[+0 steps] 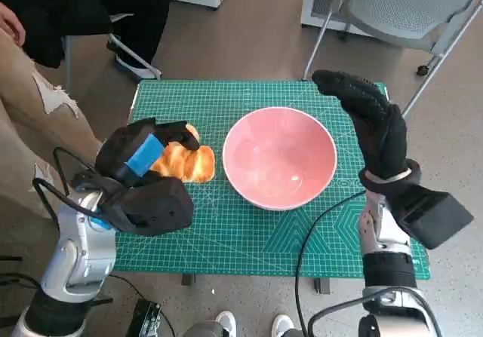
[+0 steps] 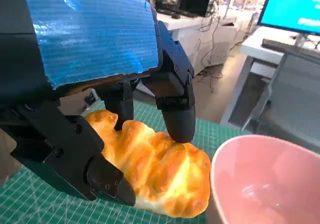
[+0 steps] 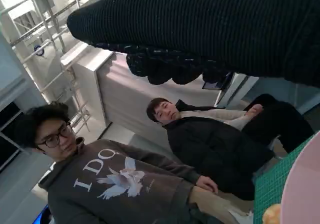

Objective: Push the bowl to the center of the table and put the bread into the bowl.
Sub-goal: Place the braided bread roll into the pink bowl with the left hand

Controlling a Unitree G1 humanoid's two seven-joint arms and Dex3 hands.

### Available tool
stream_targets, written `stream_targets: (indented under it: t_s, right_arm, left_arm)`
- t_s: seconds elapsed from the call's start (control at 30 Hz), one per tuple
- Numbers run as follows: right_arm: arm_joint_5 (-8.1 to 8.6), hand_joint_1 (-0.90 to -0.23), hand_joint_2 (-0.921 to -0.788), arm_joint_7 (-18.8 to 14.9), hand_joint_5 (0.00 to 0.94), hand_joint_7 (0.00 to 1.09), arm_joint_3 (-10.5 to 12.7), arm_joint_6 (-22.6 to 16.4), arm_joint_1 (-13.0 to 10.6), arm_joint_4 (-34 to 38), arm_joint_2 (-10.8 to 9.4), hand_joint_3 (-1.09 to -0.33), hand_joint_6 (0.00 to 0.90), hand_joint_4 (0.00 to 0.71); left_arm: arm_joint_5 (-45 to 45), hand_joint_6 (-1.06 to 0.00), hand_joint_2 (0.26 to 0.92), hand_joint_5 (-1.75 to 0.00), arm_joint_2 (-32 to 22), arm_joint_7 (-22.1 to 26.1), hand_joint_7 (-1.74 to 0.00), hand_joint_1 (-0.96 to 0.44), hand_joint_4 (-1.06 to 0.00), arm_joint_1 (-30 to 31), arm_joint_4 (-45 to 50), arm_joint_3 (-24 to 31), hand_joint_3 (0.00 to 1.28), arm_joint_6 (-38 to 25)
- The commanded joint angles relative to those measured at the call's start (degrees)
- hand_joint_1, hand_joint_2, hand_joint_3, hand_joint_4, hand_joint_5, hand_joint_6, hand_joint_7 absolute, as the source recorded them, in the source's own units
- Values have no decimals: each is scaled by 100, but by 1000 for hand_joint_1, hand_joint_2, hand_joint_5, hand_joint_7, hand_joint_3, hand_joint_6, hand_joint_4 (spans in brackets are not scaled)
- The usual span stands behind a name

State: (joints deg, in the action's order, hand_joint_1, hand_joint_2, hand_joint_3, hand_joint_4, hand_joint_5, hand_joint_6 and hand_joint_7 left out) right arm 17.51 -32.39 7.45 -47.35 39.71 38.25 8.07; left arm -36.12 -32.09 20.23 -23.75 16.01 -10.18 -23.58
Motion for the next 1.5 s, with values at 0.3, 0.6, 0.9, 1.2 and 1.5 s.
stream_targets:
  t_s: [0.3, 0.6, 0.9, 1.2, 1.5]
  right_arm:
    - [-184, -678, -921, 163, 0, 487, -31, 24, -187, -101, -6, -780, -1, 181]
    - [-269, -679, -921, 275, 0, 488, -18, 51, -261, -187, 15, -780, -1, 181]
    - [-368, -679, -921, 427, 1, 488, -23, 42, -272, -154, 29, -780, -1, 182]
    - [-478, -679, -921, 598, 1, 488, -17, 35, -381, -256, 39, -779, -1, 182]
    - [-532, -677, -921, 710, 1, 488, -3, 11, -497, -324, 68, -780, -1, 184]
  left_arm:
    - [-145, -704, 879, -1226, 120, 220, -989, 2, -729, -693, 30, -134, 100, -5]
    - [-200, -689, 879, -1161, 231, 218, -1038, 2, -757, -1173, -86, -247, 92, 147]
    - [-334, -679, 900, -1133, 518, 285, -1064, 2, -765, -1848, -246, -512, 51, 185]
    - [-228, -658, 905, -1106, 908, 123, -1106, 2, -772, -2406, -813, -761, 45, 616]
    - [-139, -670, 907, -1128, 1219, 78, -1082, 2, -765, -2787, -1604, -917, 41, 1046]
